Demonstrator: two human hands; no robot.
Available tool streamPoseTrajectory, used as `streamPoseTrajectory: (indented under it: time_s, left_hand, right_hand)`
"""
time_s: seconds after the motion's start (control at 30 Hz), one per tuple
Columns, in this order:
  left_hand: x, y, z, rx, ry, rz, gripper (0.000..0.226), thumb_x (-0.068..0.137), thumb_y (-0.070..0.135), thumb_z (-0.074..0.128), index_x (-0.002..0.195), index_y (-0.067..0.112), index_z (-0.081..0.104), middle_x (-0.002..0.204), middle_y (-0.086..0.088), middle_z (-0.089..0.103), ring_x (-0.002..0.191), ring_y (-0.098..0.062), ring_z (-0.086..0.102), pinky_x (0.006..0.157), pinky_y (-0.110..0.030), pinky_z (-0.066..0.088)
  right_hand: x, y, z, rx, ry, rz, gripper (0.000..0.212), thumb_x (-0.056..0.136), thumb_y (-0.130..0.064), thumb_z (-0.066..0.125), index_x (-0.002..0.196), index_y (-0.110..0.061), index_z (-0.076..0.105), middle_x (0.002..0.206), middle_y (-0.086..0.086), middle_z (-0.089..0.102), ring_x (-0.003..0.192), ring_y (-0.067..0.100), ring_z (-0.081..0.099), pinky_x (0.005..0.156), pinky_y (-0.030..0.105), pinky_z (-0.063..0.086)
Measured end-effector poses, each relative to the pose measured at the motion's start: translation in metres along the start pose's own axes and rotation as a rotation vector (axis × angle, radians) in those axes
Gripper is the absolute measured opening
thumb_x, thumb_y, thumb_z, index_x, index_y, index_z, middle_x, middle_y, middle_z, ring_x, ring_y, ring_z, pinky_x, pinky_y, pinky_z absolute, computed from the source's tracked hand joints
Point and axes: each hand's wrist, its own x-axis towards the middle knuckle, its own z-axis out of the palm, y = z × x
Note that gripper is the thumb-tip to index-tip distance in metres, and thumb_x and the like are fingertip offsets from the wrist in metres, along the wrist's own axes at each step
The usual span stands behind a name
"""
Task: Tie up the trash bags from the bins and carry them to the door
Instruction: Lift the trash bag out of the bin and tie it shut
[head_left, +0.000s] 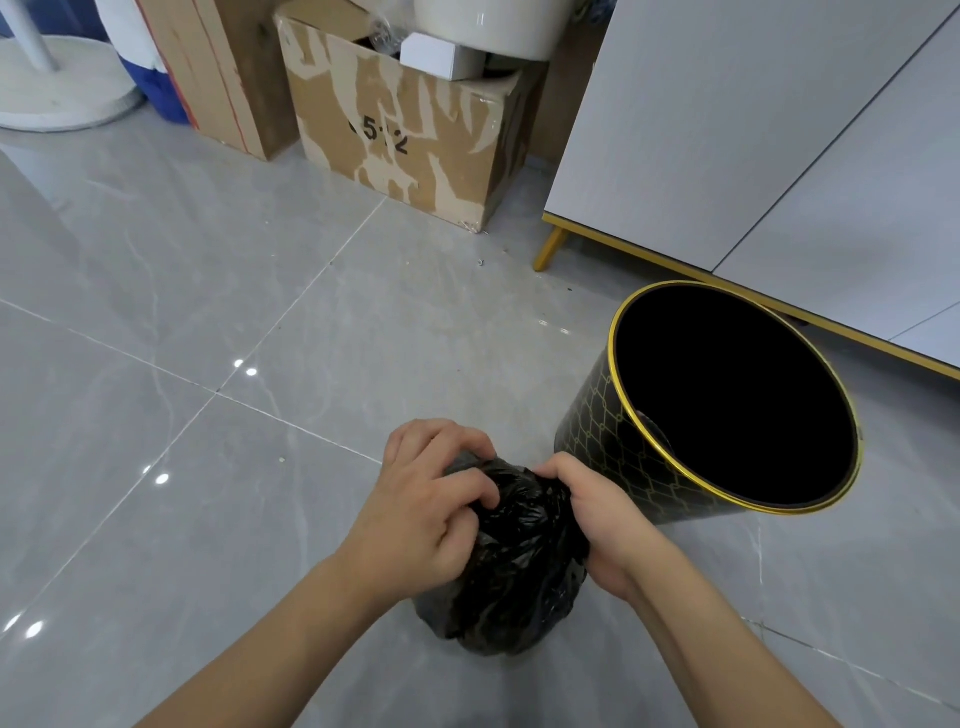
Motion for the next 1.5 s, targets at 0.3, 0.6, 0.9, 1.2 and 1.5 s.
streamPoseTrajectory:
  time_s: [0.3,0.6,0.9,1.2,1.5]
  left_hand:
    - [-0.018,0.006,0.012,0.012,-0.010,-0.078,0.013,0.071,0.024,0.068,0.083,0.027,0.072,0.127,0.007,0.055,0.120,-0.021,0.039,0.102,-0.036,0.023]
    - [-0.009,0.007,0.019,-0.234,0.005,-0.506,0.005,0.076,0.037,0.065,0.076,0.037,0.070,0.128,0.031,0.046,0.129,0.000,0.022,0.104,-0.025,0.015]
    - [0.013,0.002,-0.010,-1.120,-0.104,-1.178,0.030,0.090,0.020,0.050,0.069,0.019,0.071,0.077,0.002,0.068,0.060,-0.004,0.063,0.057,-0.023,0.045]
    - [0.017,-0.003,-0.027,-0.907,0.121,-1.147,0.021,0.099,0.019,0.048,0.079,0.016,0.053,0.076,0.001,0.055,0.058,-0.003,0.052,0.060,-0.026,0.036]
    - [0.018,-0.012,-0.040,-0.502,-0.187,-0.982,0.024,0.100,0.034,0.045,0.083,0.018,0.051,0.064,0.002,0.051,0.050,-0.014,0.043,0.051,-0.029,0.033]
  right_hand:
    - [0.006,0.004,-0.002,-0.016,0.005,-0.047,0.035,0.089,-0.026,0.050,0.063,-0.016,0.070,0.066,0.005,0.065,0.060,0.015,0.063,0.053,0.026,0.049]
    - [0.010,0.004,0.003,-0.135,0.049,-0.052,0.034,0.087,-0.036,0.051,0.088,-0.014,0.077,0.087,0.006,0.076,0.079,0.017,0.073,0.063,0.028,0.053]
    - [0.015,0.012,0.008,-0.519,0.331,-0.178,0.059,0.084,-0.065,0.038,0.085,-0.010,0.060,0.096,-0.009,0.054,0.112,0.024,0.037,0.102,0.043,0.029]
    - [0.017,0.021,0.004,-1.024,0.530,-0.502,0.050,0.090,-0.061,0.007,0.072,-0.026,0.037,0.089,-0.001,0.058,0.093,0.024,0.052,0.094,0.045,0.033]
    - [0.015,0.030,-0.007,-1.505,0.592,-0.505,0.057,0.095,-0.057,0.004,0.074,-0.023,0.045,0.077,-0.002,0.066,0.076,0.022,0.063,0.079,0.036,0.042]
